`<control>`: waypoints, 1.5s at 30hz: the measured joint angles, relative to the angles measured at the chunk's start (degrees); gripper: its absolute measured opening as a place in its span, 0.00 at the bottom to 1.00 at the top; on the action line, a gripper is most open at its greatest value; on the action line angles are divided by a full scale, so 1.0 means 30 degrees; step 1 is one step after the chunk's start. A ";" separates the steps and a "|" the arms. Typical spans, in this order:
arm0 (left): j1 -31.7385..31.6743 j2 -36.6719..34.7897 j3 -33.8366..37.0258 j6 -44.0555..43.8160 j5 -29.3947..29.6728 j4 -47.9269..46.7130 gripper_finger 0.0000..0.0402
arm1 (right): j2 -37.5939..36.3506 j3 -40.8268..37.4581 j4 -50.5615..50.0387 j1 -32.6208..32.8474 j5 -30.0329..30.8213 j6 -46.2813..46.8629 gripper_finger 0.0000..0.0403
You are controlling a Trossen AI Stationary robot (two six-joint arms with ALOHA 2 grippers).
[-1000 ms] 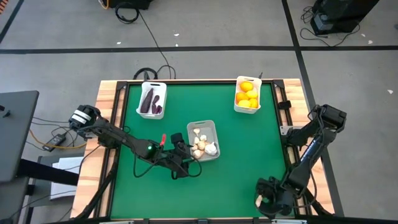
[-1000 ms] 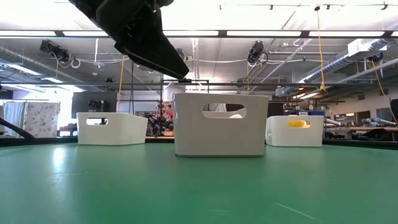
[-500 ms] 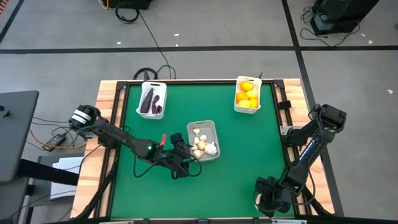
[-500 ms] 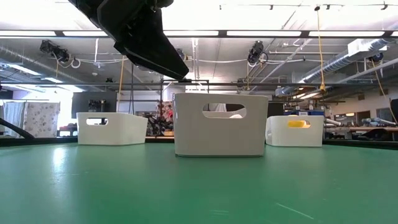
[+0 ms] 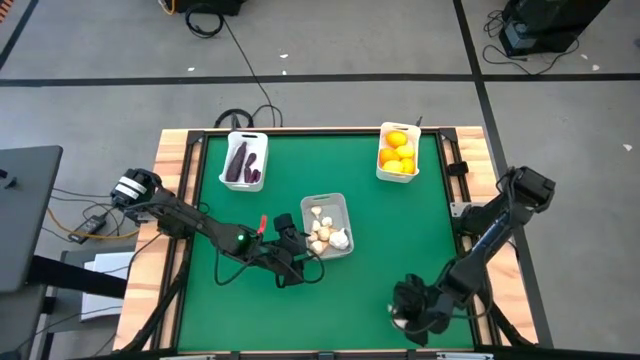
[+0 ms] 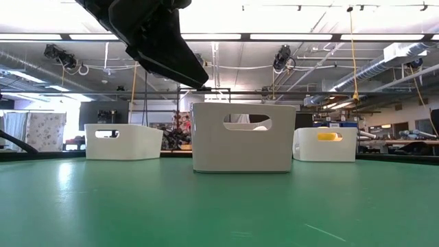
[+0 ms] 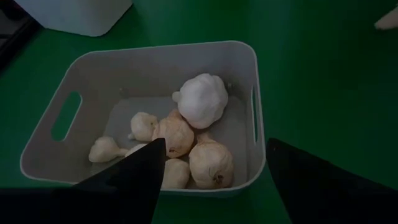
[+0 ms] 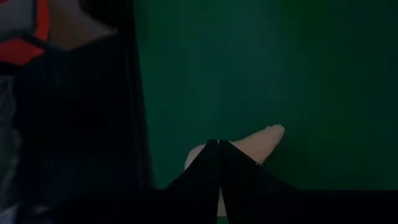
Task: Sort produce into baskets
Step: Put the garlic into the gray bin, then adjust the gray bin
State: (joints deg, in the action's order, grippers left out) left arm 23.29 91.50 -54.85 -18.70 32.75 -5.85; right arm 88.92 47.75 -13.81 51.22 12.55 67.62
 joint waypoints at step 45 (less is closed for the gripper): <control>-0.3930 -0.0299 0.2885 0.2270 -0.3933 0.1353 0.71 | -0.1998 0.3481 -0.3051 -1.2140 0.8442 -1.8357 0.49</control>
State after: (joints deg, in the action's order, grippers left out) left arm 11.50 90.61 -46.19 -11.89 20.95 -1.79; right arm 82.93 58.19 -22.96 14.80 37.87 12.55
